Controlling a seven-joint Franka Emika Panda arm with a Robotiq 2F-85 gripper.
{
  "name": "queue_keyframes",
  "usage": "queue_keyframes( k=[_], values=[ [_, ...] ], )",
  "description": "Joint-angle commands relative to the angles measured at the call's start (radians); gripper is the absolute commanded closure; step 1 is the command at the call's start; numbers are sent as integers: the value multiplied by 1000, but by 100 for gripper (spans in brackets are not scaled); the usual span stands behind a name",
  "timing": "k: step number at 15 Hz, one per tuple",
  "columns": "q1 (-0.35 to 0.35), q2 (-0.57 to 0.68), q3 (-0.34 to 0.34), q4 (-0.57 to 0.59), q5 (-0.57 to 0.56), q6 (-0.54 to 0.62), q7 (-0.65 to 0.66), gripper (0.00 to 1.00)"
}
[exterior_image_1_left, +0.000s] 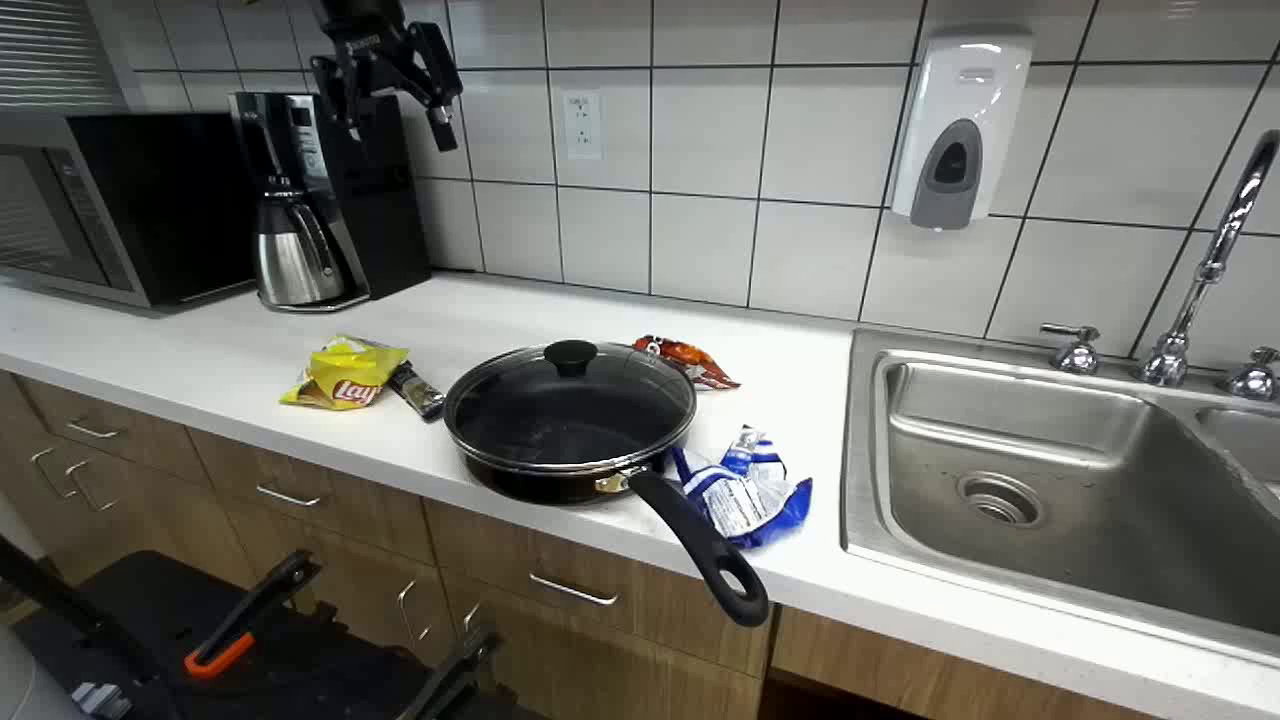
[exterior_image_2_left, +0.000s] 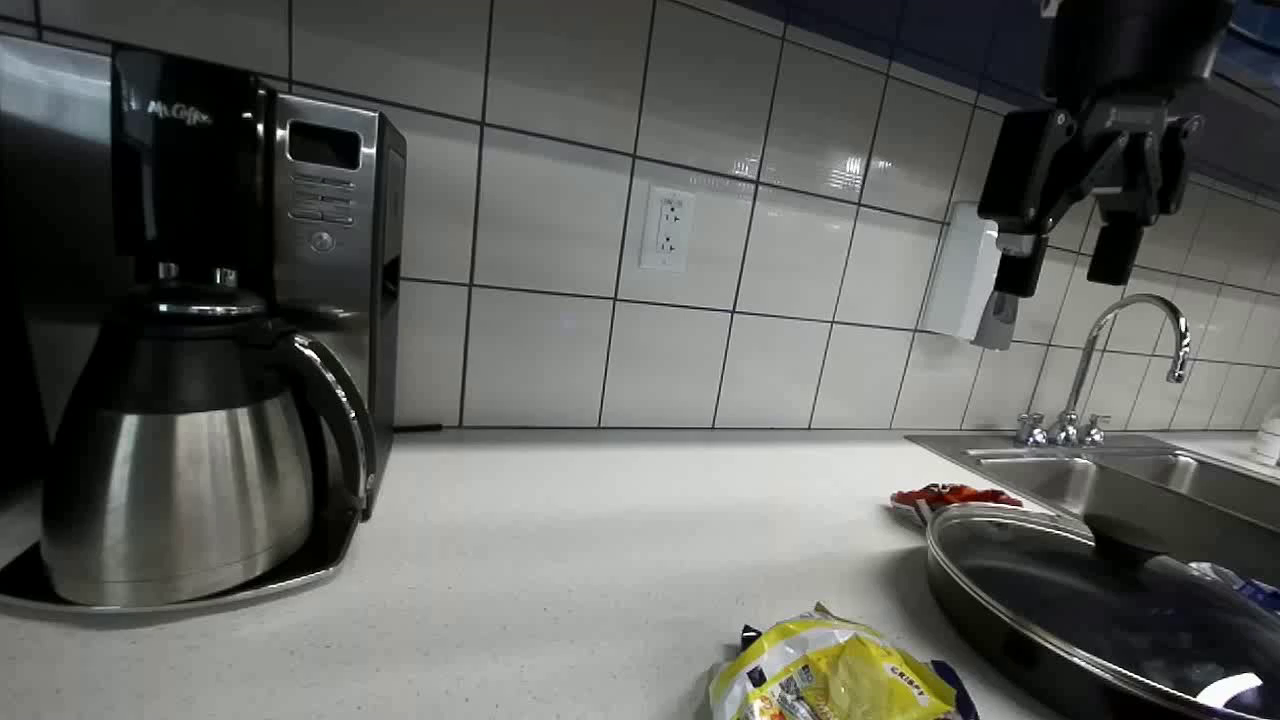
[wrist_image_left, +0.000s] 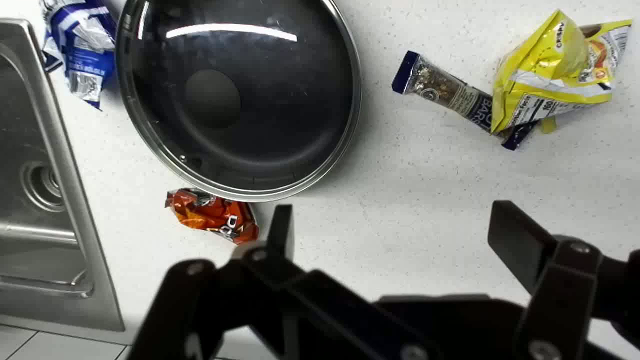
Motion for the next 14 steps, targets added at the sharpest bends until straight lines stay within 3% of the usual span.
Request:
queue_keyframes(
  k=[1, 14],
  values=[
    [27, 3, -25, 2, -7, -4, 6, 0],
    [10, -34, -123, -165, 36, 153, 24, 0]
  ],
)
